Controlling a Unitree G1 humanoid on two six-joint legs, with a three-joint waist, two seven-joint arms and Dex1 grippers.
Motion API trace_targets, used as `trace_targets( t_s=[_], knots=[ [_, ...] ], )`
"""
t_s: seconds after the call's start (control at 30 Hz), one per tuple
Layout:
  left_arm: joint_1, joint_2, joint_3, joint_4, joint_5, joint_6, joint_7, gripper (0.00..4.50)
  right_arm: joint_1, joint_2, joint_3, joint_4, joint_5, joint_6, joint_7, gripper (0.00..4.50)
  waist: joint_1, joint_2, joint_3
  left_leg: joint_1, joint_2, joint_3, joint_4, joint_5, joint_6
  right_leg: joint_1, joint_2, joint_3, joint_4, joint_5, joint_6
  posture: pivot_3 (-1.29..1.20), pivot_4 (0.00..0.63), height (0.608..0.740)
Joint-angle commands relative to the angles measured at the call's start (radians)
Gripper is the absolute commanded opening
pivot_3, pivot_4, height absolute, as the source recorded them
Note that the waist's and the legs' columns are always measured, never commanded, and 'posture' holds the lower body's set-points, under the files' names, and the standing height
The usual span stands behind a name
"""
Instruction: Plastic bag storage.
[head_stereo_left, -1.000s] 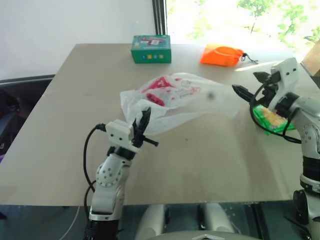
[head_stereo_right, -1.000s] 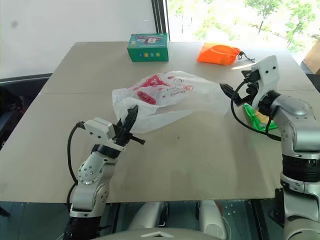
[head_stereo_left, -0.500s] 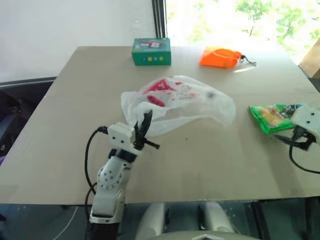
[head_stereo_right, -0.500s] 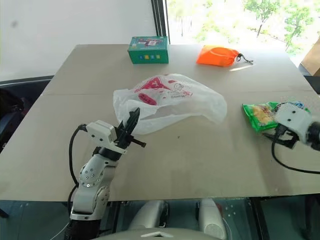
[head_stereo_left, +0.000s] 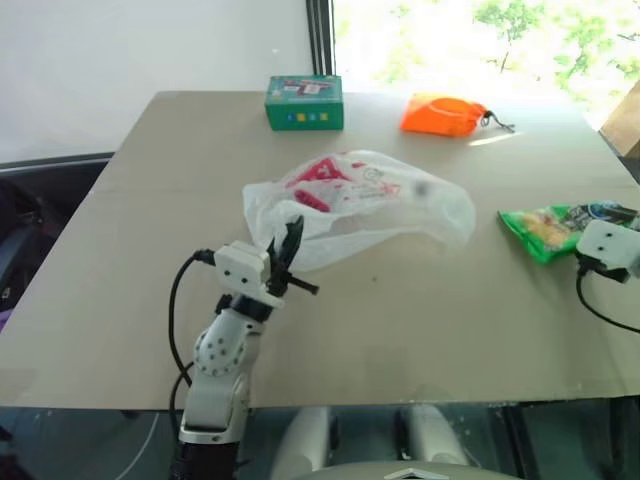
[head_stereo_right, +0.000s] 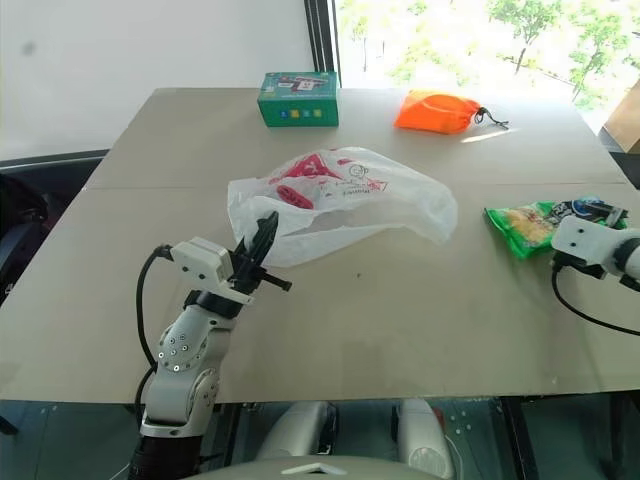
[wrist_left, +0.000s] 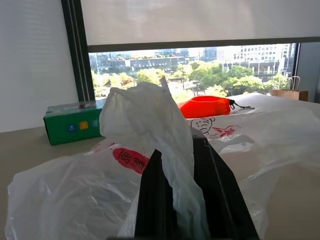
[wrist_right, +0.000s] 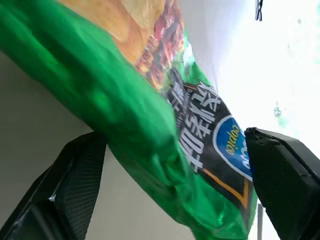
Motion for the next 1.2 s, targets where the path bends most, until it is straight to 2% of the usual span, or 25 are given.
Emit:
trace_targets(
  t_s=[0.03, 0.07, 0.17, 0.23, 0.27, 0.3, 0.4, 0.43, 0.53, 0.67, 0.73, 0.8, 1.0, 1.2],
  knots=[
    [-0.017, 0.005, 0.005, -0.031, 0.008, -0.014, 0.007, 0.00, -0.047, 0.016, 0.054, 0.108, -0.062, -0.085, -0.067, 4.41, 0.001, 0.000, 0.000, 0.000, 0.000, 0.000, 0.000, 0.000, 0.000, 0.000, 0.000, 0.000, 0.000, 0.000, 0.000, 0.00, 0.150, 0.740],
    [-0.023, 0.010, 0.010, -0.029, 0.008, -0.014, 0.006, 0.00, -0.059, 0.022, 0.064, 0.133, -0.070, -0.102, -0.078, 4.41, 0.001, 0.000, 0.000, 0.000, 0.000, 0.000, 0.000, 0.000, -0.001, 0.000, 0.000, 0.000, 0.000, 0.000, 0.000, 0.00, 0.150, 0.740],
    [-0.031, 0.017, 0.022, -0.026, 0.010, -0.015, 0.010, 0.00, -0.087, 0.029, 0.089, 0.196, -0.090, -0.147, -0.109, 3.65, -0.001, -0.001, 0.000, 0.000, 0.000, 0.001, 0.000, 0.000, 0.000, 0.001, 0.000, 0.001, -0.001, 0.000, 0.000, 0.00, 0.150, 0.740],
    [-0.029, 0.017, 0.024, -0.028, 0.011, -0.014, 0.013, 0.00, -0.101, 0.031, 0.101, 0.228, -0.105, -0.167, -0.140, 2.74, -0.002, -0.001, 0.000, 0.000, 0.000, 0.001, 0.000, 0.000, 0.000, 0.001, -0.001, 0.001, -0.001, 0.000, 0.000, 0.00, 0.150, 0.740],
    [-0.027, 0.016, 0.024, -0.029, 0.012, -0.014, 0.014, 0.00, -0.107, 0.032, 0.104, 0.240, -0.107, -0.177, -0.152, 2.02, -0.001, -0.001, 0.000, 0.001, 0.000, 0.001, 0.000, 0.000, 0.000, 0.001, -0.001, 0.001, -0.001, 0.000, 0.000, 0.00, 0.150, 0.740],
    [-0.025, 0.015, 0.024, -0.031, 0.013, -0.015, 0.016, 0.00, -0.113, 0.034, 0.107, 0.247, -0.107, -0.187, -0.163, 1.76, -0.001, -0.001, 0.000, 0.000, 0.000, 0.001, 0.000, 0.000, 0.000, 0.001, -0.001, 0.001, -0.001, 0.000, 0.000, 0.00, 0.150, 0.740],
    [-0.021, 0.013, 0.022, -0.036, 0.016, -0.016, 0.022, 0.00, -0.129, 0.048, 0.095, 0.257, -0.084, -0.208, -0.175, 0.38, -0.001, -0.001, 0.000, 0.000, 0.000, 0.001, 0.000, 0.000, 0.000, 0.001, 0.000, 0.001, -0.001, 0.000, 0.000, 0.00, 0.150, 0.740],
    [-0.021, 0.013, 0.022, -0.037, 0.017, -0.015, 0.024, 0.00, -0.134, 0.060, 0.072, 0.252, -0.046, -0.215, -0.167, 0.05, -0.001, -0.001, 0.000, 0.000, 0.000, 0.001, 0.000, 0.000, 0.000, 0.001, 0.000, 0.001, -0.001, 0.000, 0.000, 0.00, 0.150, 0.740],
    [-0.023, 0.016, 0.027, -0.040, 0.014, -0.014, 0.024, 0.00, -0.153, 0.116, -0.037, 0.187, 0.137, -0.192, -0.116, 0.05, -0.005, -0.001, 0.001, 0.000, 0.000, 0.001, 0.000, 0.000, 0.000, 0.001, 0.000, 0.001, -0.001, 0.000, 0.000, 0.00, 0.150, 0.740],
    [-0.023, 0.016, 0.028, -0.040, 0.012, -0.014, 0.024, 0.00, -0.176, 0.211, -0.153, -0.037, 0.423, -0.156, 0.012, 0.05, -0.005, 0.002, 0.004, 0.000, 0.000, 0.001, 0.000, 0.000, 0.000, 0.000, 0.000, 0.001, 0.000, 0.000, 0.000, 0.00, 0.150, 0.740],
    [-0.029, 0.013, 0.023, -0.043, 0.014, -0.009, 0.025, 0.00, -0.130, 0.247, -0.120, -0.312, 0.653, 0.025, 0.191, 0.05, -0.004, 0.003, 0.005, 0.000, 0.000, 0.000, 0.000, 0.000, 0.000, 0.000, 0.000, 0.001, 0.000, 0.000, 0.000, 0.00, 0.150, 0.740],
    [-0.035, 0.011, 0.021, -0.047, 0.016, -0.005, 0.029, 0.00, -0.093, 0.255, -0.089, -0.515, 0.789, 0.158, 0.295, 0.05, 0.000, 0.003, 0.005, -0.001, 0.001, -0.002, 0.000, 0.000, 0.001, 0.000, 0.000, -0.001, 0.000, 0.000, 0.000, 0.00, 0.150, 0.740],
    [-0.028, 0.006, 0.013, -0.075, 0.015, -0.001, 0.039, 0.00, -0.074, 0.254, -0.058, -0.818, 1.026, 0.476, 0.390, 0.05, 0.025, 0.003, 0.005, -0.006, 0.000, -0.010, 0.000, -0.001, 0.002, 0.000, -0.003, -0.005, -0.004, 0.000, 0.000, 0.00, 0.150, 0.740],
    [0.020, 0.009, 0.012, -0.108, 0.019, -0.003, 0.040, 0.00, -0.080, 0.225, -0.021, -0.879, 1.045, 0.584, 0.531, 0.05, 0.026, 0.003, 0.005, -0.007, -0.001, -0.011, 0.000, -0.001, 0.002, 0.000, -0.007, -0.009, -0.006, 0.000, 0.000, 0.00, 0.150, 0.740]
  ],
)
